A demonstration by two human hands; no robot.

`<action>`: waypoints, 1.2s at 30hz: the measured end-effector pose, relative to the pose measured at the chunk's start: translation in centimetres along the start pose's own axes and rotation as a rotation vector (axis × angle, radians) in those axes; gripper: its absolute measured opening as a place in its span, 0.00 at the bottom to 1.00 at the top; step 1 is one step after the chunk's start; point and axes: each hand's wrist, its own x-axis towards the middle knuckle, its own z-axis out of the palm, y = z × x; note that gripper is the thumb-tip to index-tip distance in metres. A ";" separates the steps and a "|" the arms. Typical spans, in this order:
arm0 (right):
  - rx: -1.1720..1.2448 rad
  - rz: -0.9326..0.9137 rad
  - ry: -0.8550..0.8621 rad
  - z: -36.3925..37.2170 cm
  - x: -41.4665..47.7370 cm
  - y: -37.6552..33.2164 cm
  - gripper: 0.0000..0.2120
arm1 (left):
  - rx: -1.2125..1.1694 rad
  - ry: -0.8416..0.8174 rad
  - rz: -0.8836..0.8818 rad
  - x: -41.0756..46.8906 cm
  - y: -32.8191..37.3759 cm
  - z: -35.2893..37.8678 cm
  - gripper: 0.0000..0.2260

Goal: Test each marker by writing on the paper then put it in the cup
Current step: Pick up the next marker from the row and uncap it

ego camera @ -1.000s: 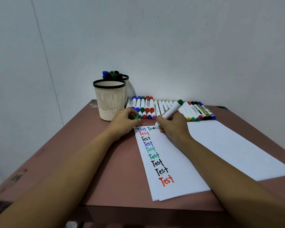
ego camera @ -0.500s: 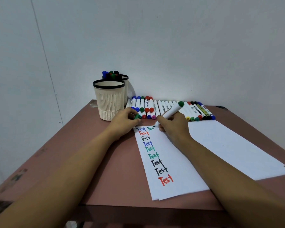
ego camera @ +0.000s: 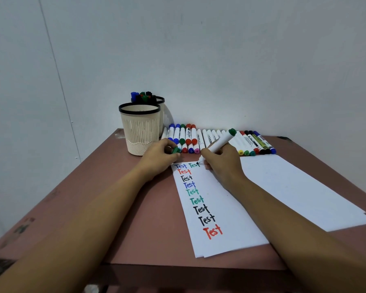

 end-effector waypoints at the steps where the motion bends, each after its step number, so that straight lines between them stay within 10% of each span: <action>1: -0.021 -0.007 -0.004 0.1 0.0 0.0 0.04 | 0.000 0.001 -0.001 0.0 0.0 0.0 0.13; 36: 0.399 0.061 -0.194 -1.1 -1.3 -2.0 0.07 | 0.053 0.032 0.413 -1.4 1.1 0.7 0.12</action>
